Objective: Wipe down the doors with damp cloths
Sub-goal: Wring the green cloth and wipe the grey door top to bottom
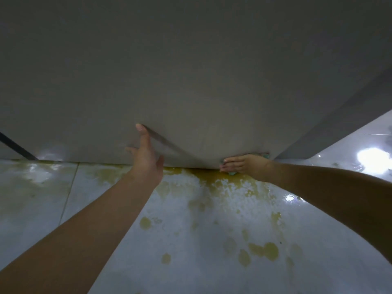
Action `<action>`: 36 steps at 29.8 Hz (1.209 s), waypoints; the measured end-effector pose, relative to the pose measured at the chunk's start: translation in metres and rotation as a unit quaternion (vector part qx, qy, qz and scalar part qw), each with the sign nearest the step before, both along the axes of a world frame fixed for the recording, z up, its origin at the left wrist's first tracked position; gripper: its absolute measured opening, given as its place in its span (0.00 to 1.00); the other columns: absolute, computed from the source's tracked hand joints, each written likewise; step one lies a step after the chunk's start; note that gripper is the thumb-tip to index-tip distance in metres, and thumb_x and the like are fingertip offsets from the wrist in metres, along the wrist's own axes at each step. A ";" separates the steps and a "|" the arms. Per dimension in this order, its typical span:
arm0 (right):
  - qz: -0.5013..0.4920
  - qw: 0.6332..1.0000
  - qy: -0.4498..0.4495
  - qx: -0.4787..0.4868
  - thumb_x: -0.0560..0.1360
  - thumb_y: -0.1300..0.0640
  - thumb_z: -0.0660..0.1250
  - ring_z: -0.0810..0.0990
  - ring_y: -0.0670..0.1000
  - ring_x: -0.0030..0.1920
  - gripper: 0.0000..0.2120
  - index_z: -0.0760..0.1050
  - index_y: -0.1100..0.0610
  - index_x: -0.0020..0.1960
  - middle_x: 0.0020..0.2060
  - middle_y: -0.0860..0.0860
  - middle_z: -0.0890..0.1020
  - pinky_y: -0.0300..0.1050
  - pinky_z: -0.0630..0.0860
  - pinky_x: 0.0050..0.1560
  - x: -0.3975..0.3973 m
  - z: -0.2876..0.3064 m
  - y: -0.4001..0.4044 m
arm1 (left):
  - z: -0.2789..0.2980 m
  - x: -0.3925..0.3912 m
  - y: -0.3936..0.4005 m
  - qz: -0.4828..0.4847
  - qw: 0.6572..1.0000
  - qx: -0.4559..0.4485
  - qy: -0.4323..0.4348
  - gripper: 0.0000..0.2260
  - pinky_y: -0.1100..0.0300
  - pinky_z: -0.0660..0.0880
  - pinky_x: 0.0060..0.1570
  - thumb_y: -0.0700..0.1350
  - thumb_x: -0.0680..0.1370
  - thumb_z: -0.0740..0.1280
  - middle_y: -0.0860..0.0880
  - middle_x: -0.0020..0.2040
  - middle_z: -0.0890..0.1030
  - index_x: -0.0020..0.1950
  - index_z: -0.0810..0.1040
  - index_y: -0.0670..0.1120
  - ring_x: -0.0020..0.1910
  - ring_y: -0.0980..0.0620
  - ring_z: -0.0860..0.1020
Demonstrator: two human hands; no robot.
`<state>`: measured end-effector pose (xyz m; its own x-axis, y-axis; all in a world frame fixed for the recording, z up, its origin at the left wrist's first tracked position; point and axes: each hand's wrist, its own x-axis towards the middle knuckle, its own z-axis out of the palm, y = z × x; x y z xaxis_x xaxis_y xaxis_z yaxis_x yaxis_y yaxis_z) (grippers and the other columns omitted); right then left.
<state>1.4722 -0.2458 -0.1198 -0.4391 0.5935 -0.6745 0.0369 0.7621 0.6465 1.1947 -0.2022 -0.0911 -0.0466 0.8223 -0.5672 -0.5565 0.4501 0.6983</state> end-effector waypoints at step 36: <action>0.157 0.971 0.156 0.094 0.77 0.58 0.50 0.52 0.48 0.76 0.26 0.58 0.56 0.75 0.75 0.47 0.58 0.50 0.38 0.73 -0.078 0.024 0.032 | 0.049 -0.018 0.008 0.011 1.000 0.013 0.007 0.33 0.61 0.53 0.73 0.71 0.74 0.53 0.59 0.74 0.63 0.74 0.63 0.54 0.72 0.61 0.62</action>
<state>1.3939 -0.2135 -0.0955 -0.7834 0.4976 -0.3723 0.0383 0.6366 0.7703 1.1769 -0.1942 -0.0419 -0.0734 0.8352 -0.5451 -0.5565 0.4193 0.7173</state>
